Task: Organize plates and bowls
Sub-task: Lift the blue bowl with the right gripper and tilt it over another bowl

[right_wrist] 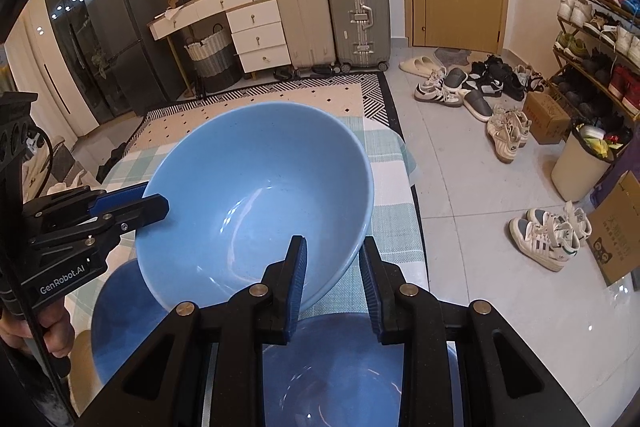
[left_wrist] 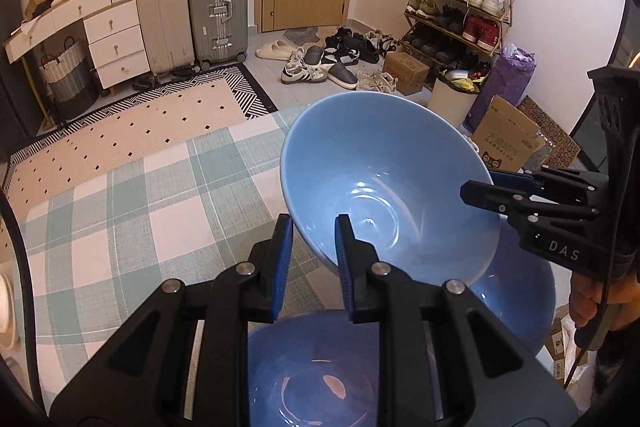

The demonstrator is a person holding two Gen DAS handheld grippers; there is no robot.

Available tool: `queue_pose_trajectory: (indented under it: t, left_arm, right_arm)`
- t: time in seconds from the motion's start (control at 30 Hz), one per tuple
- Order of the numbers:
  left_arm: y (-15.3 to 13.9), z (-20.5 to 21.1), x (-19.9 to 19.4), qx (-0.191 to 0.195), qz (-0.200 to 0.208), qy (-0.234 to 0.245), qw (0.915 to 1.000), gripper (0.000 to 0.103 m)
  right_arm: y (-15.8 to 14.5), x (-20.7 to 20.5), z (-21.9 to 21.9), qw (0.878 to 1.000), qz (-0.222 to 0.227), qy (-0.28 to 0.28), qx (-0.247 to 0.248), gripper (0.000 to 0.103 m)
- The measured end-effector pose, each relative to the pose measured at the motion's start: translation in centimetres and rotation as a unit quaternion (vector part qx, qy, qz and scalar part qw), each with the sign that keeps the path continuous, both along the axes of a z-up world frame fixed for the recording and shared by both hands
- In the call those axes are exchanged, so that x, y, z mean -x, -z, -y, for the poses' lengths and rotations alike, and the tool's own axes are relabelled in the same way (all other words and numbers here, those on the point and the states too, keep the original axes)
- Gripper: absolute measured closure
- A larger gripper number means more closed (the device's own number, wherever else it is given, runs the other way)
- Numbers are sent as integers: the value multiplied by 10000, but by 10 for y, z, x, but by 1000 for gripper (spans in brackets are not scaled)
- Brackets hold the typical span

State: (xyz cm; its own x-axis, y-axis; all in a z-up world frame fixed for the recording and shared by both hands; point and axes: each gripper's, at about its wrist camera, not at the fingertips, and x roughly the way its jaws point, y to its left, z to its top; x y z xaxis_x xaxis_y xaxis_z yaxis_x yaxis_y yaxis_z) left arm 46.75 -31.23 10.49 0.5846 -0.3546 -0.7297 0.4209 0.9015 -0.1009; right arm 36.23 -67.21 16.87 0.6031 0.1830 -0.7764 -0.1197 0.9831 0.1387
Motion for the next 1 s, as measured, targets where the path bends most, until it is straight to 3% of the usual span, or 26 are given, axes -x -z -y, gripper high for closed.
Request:
queue_pose_trajectory:
  t: [0.63,1.0]
  left_arm:
    - [-81,-15,86,202,483,-21,9986,84]
    - [-117,-35,139,209,703,-142,9972,84]
  right_arm:
    - [-75,67,-11,9977,668,-42,-120,75]
    - [-104,103,-34,9950,950,-233,-183,75]
